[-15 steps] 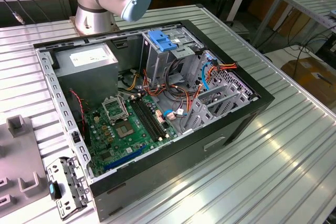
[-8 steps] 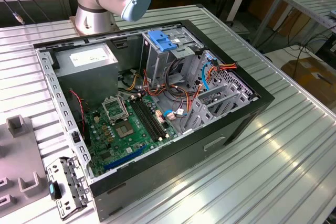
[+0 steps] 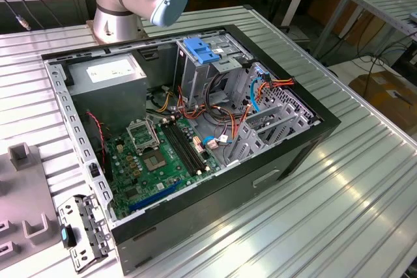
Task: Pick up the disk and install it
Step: 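Pick up the disk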
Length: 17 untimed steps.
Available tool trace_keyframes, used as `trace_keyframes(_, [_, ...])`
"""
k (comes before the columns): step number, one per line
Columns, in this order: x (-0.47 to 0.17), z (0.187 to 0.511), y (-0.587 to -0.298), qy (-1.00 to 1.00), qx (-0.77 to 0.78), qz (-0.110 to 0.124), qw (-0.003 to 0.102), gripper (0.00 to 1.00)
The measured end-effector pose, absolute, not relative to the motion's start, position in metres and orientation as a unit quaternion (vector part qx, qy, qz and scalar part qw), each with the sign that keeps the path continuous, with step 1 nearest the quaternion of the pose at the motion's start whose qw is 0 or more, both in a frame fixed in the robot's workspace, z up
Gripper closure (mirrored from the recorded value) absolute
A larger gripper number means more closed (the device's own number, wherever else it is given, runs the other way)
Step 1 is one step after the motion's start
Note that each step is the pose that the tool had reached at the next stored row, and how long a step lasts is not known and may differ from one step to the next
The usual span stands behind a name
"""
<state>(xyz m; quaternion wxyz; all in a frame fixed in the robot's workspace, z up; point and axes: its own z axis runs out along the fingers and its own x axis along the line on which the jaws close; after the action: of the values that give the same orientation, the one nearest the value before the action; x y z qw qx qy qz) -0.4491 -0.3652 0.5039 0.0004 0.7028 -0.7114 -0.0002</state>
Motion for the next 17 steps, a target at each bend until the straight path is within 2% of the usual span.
trace_keyframes(17, [-0.4415,0.5040,-0.3653,-0.711,0.703,0.000,0.000,0.63])
